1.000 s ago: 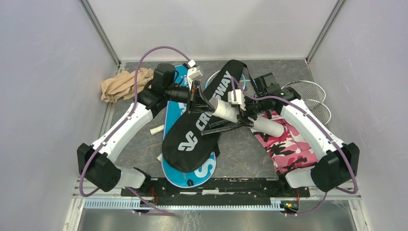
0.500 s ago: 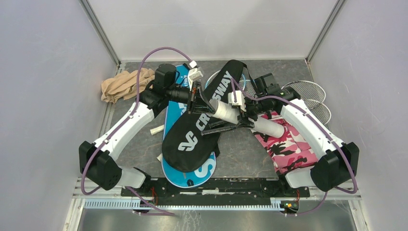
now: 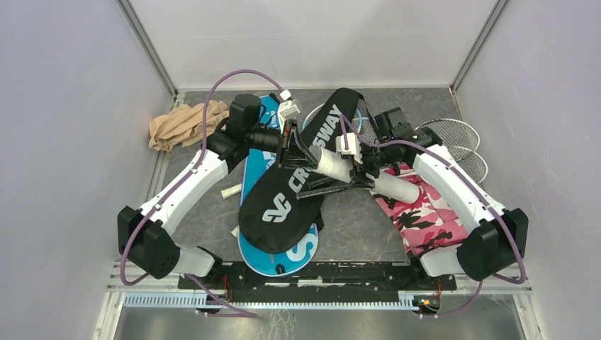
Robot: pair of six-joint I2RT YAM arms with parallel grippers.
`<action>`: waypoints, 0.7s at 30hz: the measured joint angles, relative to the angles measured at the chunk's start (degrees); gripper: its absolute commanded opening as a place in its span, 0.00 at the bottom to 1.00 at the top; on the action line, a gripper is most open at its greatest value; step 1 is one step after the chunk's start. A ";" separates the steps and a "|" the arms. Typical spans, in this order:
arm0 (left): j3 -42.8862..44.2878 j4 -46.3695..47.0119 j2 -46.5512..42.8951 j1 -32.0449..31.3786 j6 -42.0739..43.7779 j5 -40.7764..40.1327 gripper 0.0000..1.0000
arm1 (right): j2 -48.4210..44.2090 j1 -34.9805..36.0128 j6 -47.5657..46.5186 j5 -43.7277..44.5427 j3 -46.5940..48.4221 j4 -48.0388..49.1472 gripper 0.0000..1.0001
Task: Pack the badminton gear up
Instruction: Close the lid on the shuttle tube.
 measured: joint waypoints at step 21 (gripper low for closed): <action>1.53 -0.15 0.63 0.00 0.07 -4.26 0.41 | 0.20 0.72 -0.28 0.52 0.00 -1.31 0.10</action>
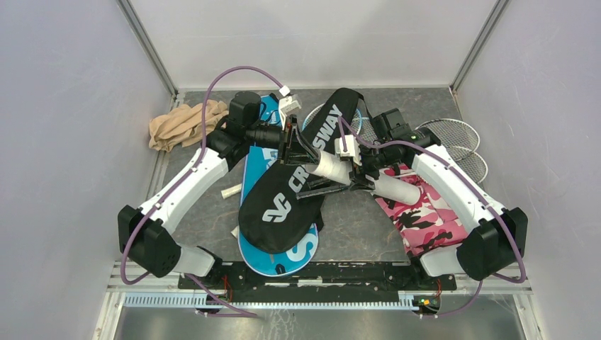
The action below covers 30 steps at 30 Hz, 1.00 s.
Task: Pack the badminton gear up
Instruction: Close the lid on the shuttle tube.
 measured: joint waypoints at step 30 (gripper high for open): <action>-2.36 -1.25 -2.25 2.05 2.47 -0.81 0.74 | -0.85 0.15 5.70 2.67 -0.02 3.85 0.07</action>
